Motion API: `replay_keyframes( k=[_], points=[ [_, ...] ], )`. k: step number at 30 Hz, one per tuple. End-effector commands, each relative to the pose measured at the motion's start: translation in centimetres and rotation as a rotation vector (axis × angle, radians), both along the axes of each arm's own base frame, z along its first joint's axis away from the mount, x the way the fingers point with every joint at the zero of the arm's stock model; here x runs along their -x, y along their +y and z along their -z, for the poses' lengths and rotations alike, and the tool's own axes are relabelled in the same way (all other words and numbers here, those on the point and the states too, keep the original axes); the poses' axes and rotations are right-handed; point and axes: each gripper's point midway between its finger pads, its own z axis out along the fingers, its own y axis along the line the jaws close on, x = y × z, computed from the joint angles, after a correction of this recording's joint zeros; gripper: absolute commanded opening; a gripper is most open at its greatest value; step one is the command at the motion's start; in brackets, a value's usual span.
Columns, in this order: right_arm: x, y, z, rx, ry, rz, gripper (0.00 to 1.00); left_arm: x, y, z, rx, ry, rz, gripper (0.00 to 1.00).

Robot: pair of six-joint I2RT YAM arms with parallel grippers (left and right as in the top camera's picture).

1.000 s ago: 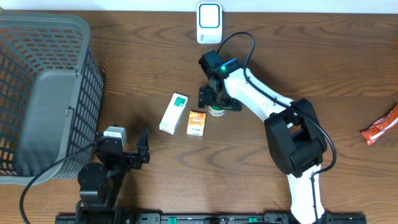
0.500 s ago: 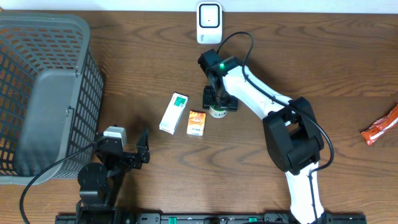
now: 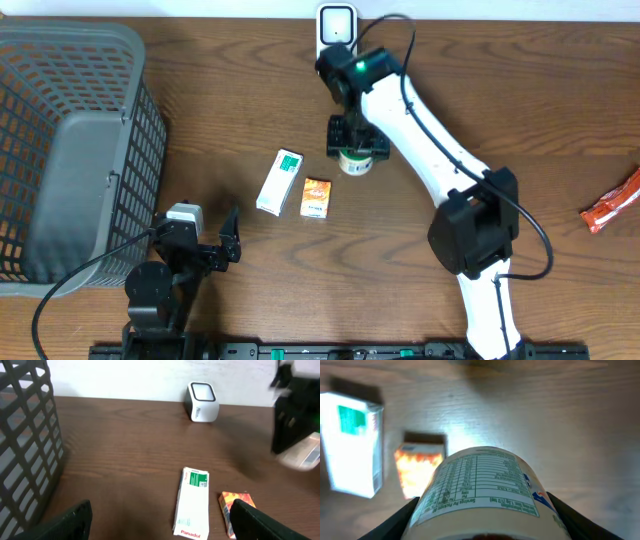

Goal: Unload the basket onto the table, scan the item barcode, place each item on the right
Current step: 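Lift the jar up to the white scanner and hold its label there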

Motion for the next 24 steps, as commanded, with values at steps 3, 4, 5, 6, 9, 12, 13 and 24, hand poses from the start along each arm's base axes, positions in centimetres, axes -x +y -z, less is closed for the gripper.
replay_keyframes(
  k=[3,4,5,6,9,12,13,24],
  points=[
    [-0.5,0.3,-5.4,-0.047,-0.089,-0.018,0.43,0.0,-0.1,0.0,0.005,-0.001,0.009,0.87],
    [-0.5,0.2,-6.2,-0.054,-0.102,-0.022,0.43,0.0,-0.1,0.0,0.005,-0.001,0.009,0.87],
    [-0.5,0.3,-7.0,-0.062,-0.117,-0.034,0.43,0.0,-0.1,0.0,0.005,-0.001,0.009,0.86],
    [-0.5,0.3,-7.7,-0.071,-0.133,-0.043,0.43,0.0,-0.1,0.0,0.005,-0.001,0.009,0.87],
    [-0.8,-0.1,-9.2,-0.07,-0.181,-0.049,0.43,0.0,-0.1,0.0,0.005,-0.001,0.009,0.87],
    [-1.8,-1.3,-10.2,-0.011,-0.262,-0.04,0.45,0.0,-0.1,0.0,0.005,-0.001,0.009,0.87],
    [-2.3,-1.7,-10.5,0.016,-0.296,-0.038,0.45,0.0,-0.1,0.0,0.005,-0.001,0.009,0.87],
    [-11.5,0.8,-13.8,0.051,-0.72,-0.222,0.54,0.0,-0.1,0.0,0.005,-0.001,0.009,0.87]
  ],
)
